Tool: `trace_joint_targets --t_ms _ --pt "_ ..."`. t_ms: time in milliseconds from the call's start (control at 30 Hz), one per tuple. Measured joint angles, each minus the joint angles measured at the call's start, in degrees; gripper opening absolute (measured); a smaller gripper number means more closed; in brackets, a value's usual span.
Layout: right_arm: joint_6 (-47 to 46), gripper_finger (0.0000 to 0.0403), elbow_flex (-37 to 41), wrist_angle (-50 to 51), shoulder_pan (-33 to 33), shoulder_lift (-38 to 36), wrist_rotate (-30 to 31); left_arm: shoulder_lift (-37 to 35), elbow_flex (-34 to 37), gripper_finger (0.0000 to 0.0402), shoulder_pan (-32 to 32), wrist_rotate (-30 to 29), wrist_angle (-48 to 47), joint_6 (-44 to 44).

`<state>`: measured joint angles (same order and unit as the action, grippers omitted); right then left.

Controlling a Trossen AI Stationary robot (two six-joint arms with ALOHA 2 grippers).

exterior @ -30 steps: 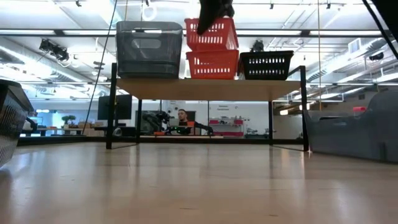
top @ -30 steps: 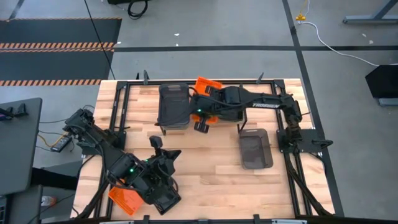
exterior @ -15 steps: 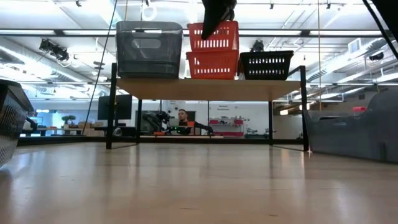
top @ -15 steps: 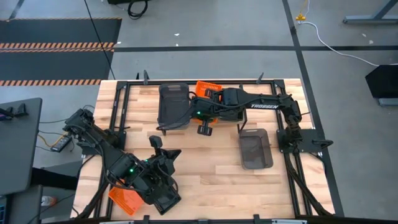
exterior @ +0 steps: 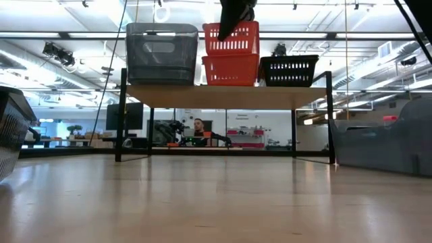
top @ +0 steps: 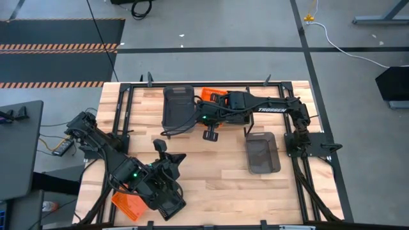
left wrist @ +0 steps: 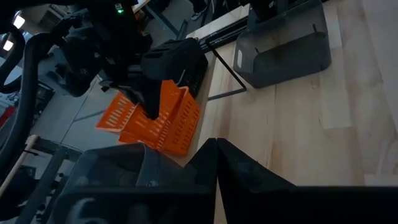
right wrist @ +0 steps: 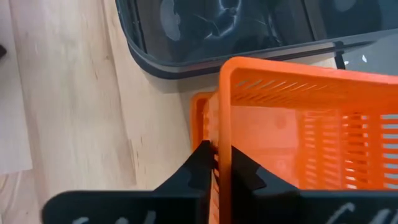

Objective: Stack baskets on shelf by color
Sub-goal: Stack the right orange bin on the orange bin on the shelf

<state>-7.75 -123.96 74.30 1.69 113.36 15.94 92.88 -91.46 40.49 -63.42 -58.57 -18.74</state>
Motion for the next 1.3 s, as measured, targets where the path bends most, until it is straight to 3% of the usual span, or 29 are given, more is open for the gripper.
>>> trace_joint_targets --t_ms 333,500,867,1300 --pt "-0.04 0.0119 0.0 -0.04 0.03 0.0 0.02 0.0 0.0 0.0011 -0.02 0.0 0.0 -0.05" --pt "-0.07 0.0144 0.59 -0.61 0.15 -0.01 0.09 0.0 0.0 0.0018 -0.02 0.0 0.0 -0.07" --pt "3.09 0.0137 11.86 -2.53 0.15 -0.33 5.66 0.0 0.0 0.001 -0.04 0.02 0.0 -0.07" --pt "4.29 0.0131 7.37 -2.14 2.01 0.0 6.59 0.0 0.0 0.0011 -0.17 0.02 0.01 -0.02"
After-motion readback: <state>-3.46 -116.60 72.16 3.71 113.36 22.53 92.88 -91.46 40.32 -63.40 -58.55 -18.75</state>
